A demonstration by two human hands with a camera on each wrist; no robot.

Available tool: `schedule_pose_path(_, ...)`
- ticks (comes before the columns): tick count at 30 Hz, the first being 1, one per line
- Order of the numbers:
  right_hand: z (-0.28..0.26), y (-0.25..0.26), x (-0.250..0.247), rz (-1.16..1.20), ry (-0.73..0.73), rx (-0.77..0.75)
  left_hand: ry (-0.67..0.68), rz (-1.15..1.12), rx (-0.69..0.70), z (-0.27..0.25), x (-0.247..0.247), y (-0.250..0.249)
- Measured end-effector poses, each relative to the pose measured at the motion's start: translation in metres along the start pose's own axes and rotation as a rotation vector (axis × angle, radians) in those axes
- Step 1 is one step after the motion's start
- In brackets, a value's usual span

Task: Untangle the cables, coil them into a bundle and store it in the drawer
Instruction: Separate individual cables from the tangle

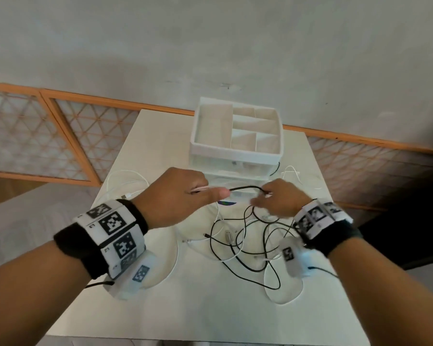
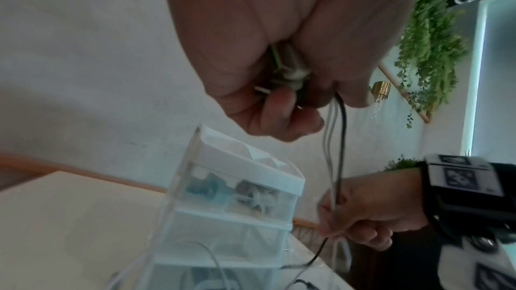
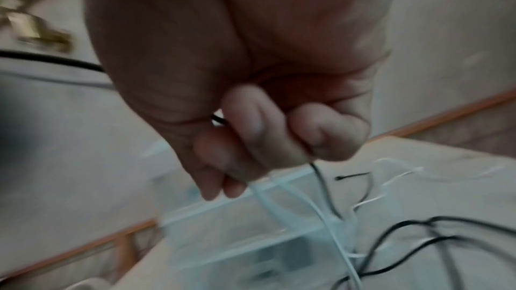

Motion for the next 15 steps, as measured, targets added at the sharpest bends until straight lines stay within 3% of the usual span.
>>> schedule_pose_path(2, 0.0, -0.047, -0.019, 0.089, -0.046, 0.159, 0.132, 0.077, -0.076, -0.011, 0.005, 0.014)
schedule_pose_path(3, -0.001, -0.064, -0.029, 0.127, -0.141, 0.189, 0.226, 0.117, -0.138, -0.017, 0.012, 0.023)
schedule_pose_path(5, -0.009, -0.078, -0.042, 0.198, -0.404, 0.153, 0.402, 0.193, -0.275, -0.026, 0.033, 0.047)
schedule_pose_path(7, -0.018, -0.076, -0.043, 0.334, -0.594, 0.055, 0.462, 0.231, -0.374, -0.028, 0.052, 0.068)
schedule_pose_path(9, -0.013, -0.067, -0.022, 0.42, -0.497, -0.004, 0.392, 0.208, -0.475, -0.024, 0.065, 0.089)
schedule_pose_path(11, 0.003, -0.063, 0.01, 0.347, -0.349, 0.022, 0.319, 0.185, -0.548, -0.019, 0.074, 0.099)
schedule_pose_path(15, 0.004, -0.068, 0.058, 0.326, -0.425, 0.107, 0.233, 0.065, -0.58, -0.014, 0.08, 0.104)
Point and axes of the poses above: each hand's wrist, its own z-axis towards the middle knuckle, its own x-axis out of the palm, y = z × x, the point moved 7 cm from there along z, towards the middle knuckle, and after that the axes turned 15 degrees about y, right-handed, at the moved point
